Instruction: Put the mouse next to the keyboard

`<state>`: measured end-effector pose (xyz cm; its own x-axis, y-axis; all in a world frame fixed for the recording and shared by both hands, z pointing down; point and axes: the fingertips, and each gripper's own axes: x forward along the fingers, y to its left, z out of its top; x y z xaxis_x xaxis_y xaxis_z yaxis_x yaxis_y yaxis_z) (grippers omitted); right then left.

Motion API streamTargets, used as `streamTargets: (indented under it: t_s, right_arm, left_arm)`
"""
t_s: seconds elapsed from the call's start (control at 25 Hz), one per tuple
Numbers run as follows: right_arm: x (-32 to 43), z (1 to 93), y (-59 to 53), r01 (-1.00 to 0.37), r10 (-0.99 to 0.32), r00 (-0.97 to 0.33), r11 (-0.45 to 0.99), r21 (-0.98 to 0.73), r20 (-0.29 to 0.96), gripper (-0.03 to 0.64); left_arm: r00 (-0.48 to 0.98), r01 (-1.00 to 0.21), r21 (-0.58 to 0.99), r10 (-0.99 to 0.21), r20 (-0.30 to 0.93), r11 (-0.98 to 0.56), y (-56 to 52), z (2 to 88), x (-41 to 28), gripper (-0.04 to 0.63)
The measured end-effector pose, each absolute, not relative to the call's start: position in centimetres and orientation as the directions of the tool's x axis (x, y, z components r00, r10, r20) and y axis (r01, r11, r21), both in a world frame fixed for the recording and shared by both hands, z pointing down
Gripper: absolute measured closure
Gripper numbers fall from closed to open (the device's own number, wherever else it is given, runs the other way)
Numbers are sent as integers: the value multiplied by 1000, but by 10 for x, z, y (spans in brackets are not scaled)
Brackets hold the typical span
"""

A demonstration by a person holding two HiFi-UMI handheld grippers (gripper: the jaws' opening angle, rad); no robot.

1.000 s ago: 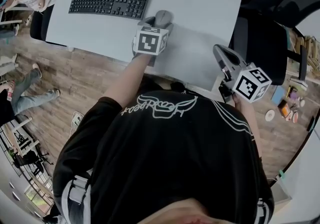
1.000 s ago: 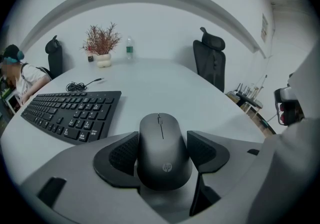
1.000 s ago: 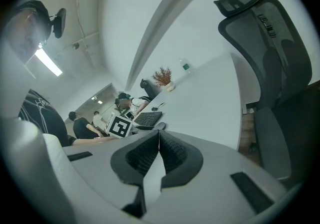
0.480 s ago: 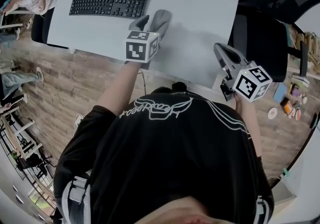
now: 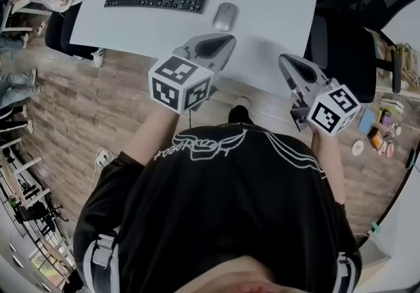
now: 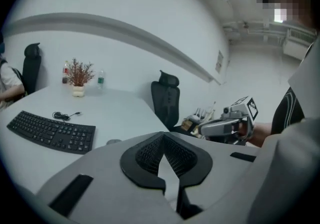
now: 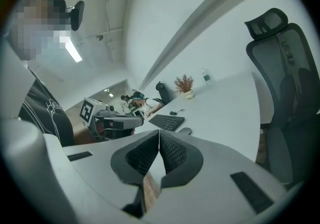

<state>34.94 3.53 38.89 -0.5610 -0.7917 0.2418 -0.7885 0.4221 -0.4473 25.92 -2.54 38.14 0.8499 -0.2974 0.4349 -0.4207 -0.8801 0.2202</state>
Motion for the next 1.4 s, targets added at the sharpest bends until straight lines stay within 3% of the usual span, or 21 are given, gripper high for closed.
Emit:
streamTargets:
  t_s: [0.32,0.56,1.08,1.4]
  right_arm:
    - [258,342,106,-772,-786,-596,505,-386,164,607]
    - [193,325,169,-752,-786,-612,544,-372,89,607]
    - [106,324,287,-821,-823,-547,493,-289,150,607]
    - [104,326,303,-827,-845,-515,446,-343,142,607]
  left_arm:
    - [931,-314,289,-234,279,-904,65,325,185,588]
    - [952,-266,325,-196,233,-908,134,318,130,588]
    - [966,-181,278,-119,228,-943,256,310,46,588]
    - [968,-156,292,-87,236,-944,273,315,39,588]
